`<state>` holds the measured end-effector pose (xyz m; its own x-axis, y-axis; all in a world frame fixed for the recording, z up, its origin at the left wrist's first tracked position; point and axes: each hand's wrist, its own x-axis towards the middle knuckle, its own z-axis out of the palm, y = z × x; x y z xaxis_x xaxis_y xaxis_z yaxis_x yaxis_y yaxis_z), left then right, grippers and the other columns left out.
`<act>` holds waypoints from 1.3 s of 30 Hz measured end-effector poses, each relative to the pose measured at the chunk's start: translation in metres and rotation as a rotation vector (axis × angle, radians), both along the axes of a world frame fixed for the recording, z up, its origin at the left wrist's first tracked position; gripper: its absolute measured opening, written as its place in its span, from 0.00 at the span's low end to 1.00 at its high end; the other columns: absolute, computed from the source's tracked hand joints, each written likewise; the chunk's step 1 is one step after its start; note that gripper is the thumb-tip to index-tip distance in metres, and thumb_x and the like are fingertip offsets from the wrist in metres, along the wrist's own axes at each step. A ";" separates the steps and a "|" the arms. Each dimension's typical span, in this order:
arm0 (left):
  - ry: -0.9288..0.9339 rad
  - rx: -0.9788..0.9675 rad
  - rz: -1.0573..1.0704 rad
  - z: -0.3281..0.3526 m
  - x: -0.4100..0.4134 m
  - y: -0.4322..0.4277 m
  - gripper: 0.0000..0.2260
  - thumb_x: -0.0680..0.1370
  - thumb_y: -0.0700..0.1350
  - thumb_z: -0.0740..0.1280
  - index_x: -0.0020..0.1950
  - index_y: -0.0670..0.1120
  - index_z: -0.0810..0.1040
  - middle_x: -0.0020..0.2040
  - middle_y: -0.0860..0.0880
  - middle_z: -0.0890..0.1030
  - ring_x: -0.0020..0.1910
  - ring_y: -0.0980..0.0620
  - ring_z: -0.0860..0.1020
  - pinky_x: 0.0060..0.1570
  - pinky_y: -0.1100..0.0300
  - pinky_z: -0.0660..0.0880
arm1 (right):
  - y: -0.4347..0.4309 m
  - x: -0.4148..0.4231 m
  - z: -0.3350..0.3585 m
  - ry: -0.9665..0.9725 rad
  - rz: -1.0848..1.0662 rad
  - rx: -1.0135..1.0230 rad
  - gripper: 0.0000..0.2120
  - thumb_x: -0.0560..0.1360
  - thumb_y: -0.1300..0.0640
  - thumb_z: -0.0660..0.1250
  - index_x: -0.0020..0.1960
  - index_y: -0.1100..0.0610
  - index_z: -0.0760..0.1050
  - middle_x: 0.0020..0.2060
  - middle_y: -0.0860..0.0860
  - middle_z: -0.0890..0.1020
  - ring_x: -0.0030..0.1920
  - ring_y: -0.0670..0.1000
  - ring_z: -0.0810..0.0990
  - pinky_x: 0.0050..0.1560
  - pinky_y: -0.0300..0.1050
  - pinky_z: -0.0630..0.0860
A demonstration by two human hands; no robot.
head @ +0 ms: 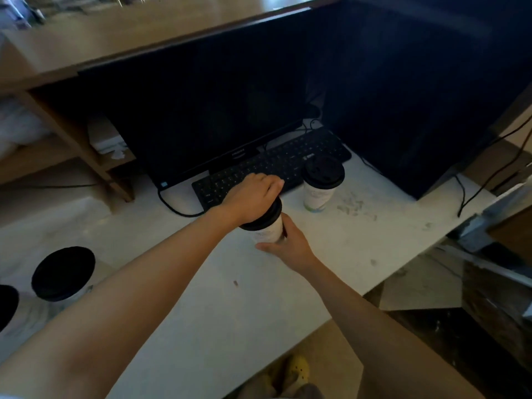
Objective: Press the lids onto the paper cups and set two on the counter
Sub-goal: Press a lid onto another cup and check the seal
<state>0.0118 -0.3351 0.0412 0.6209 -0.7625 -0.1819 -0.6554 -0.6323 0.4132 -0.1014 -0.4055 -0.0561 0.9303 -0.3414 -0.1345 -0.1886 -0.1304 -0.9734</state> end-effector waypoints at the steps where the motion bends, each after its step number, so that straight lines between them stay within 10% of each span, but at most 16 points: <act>1: -0.003 -0.057 -0.005 0.012 0.001 -0.002 0.20 0.82 0.54 0.47 0.64 0.48 0.73 0.62 0.45 0.75 0.64 0.46 0.70 0.59 0.52 0.67 | -0.004 0.000 0.010 -0.029 -0.013 -0.024 0.29 0.66 0.62 0.77 0.61 0.48 0.66 0.53 0.41 0.75 0.50 0.32 0.75 0.46 0.26 0.71; 4: -0.195 -0.267 0.012 0.052 -0.002 -0.004 0.20 0.81 0.56 0.50 0.38 0.51 0.74 0.38 0.50 0.75 0.46 0.46 0.77 0.41 0.55 0.69 | -0.015 0.003 0.044 -0.138 -0.018 -0.081 0.29 0.66 0.63 0.76 0.60 0.48 0.68 0.52 0.39 0.76 0.50 0.27 0.75 0.49 0.27 0.72; 6: -0.284 -0.354 0.136 0.082 -0.006 -0.001 0.21 0.80 0.61 0.51 0.41 0.50 0.77 0.38 0.52 0.75 0.42 0.50 0.76 0.39 0.55 0.72 | -0.022 0.007 0.067 -0.184 -0.042 -0.158 0.28 0.64 0.60 0.78 0.59 0.49 0.70 0.52 0.42 0.77 0.53 0.33 0.76 0.53 0.34 0.74; 9: 0.107 -0.313 0.358 0.116 -0.002 0.008 0.24 0.75 0.68 0.53 0.55 0.53 0.77 0.51 0.51 0.77 0.50 0.51 0.75 0.53 0.50 0.77 | -0.037 0.016 0.093 -0.213 -0.123 -0.518 0.33 0.58 0.49 0.78 0.60 0.50 0.71 0.54 0.47 0.78 0.57 0.48 0.76 0.56 0.50 0.76; 13: 0.643 -0.327 0.439 0.133 0.001 0.028 0.33 0.69 0.71 0.61 0.71 0.60 0.61 0.63 0.47 0.69 0.58 0.42 0.75 0.43 0.44 0.82 | -0.047 0.018 0.133 -0.299 -0.219 -0.866 0.33 0.62 0.55 0.77 0.64 0.55 0.70 0.57 0.52 0.76 0.60 0.52 0.69 0.55 0.43 0.71; 19: 0.928 -0.715 0.509 0.134 0.000 0.043 0.24 0.71 0.51 0.71 0.65 0.52 0.67 0.63 0.42 0.71 0.56 0.43 0.76 0.38 0.50 0.80 | -0.044 0.025 0.172 -0.554 -0.244 -1.199 0.30 0.65 0.60 0.74 0.65 0.59 0.70 0.59 0.55 0.75 0.61 0.54 0.68 0.64 0.52 0.70; 24: 0.636 -0.865 0.392 0.136 -0.008 0.056 0.20 0.73 0.47 0.70 0.63 0.55 0.67 0.56 0.50 0.73 0.52 0.47 0.77 0.40 0.53 0.78 | -0.048 0.012 0.212 -0.310 0.016 -0.639 0.36 0.70 0.47 0.71 0.73 0.49 0.58 0.70 0.48 0.62 0.68 0.46 0.60 0.68 0.38 0.61; 29: 0.317 -0.905 0.196 0.139 -0.014 0.068 0.23 0.74 0.43 0.70 0.64 0.57 0.66 0.53 0.57 0.72 0.50 0.57 0.75 0.45 0.64 0.78 | -0.051 0.008 0.248 0.071 -0.008 -0.005 0.29 0.75 0.32 0.49 0.65 0.51 0.69 0.53 0.54 0.80 0.52 0.53 0.81 0.48 0.53 0.82; 36: 0.241 -0.876 0.000 0.140 -0.009 0.079 0.34 0.71 0.42 0.74 0.66 0.66 0.60 0.63 0.59 0.69 0.61 0.62 0.72 0.51 0.74 0.73 | -0.044 0.003 0.243 -0.070 -0.001 0.183 0.20 0.74 0.42 0.65 0.56 0.57 0.71 0.47 0.54 0.80 0.44 0.51 0.81 0.41 0.43 0.80; 39: 0.465 -0.859 0.043 0.143 -0.001 0.081 0.38 0.71 0.47 0.72 0.71 0.67 0.53 0.66 0.58 0.67 0.66 0.56 0.70 0.58 0.58 0.76 | -0.040 0.001 0.236 -0.189 -0.036 0.182 0.20 0.75 0.47 0.66 0.61 0.59 0.69 0.50 0.53 0.80 0.49 0.50 0.82 0.44 0.44 0.81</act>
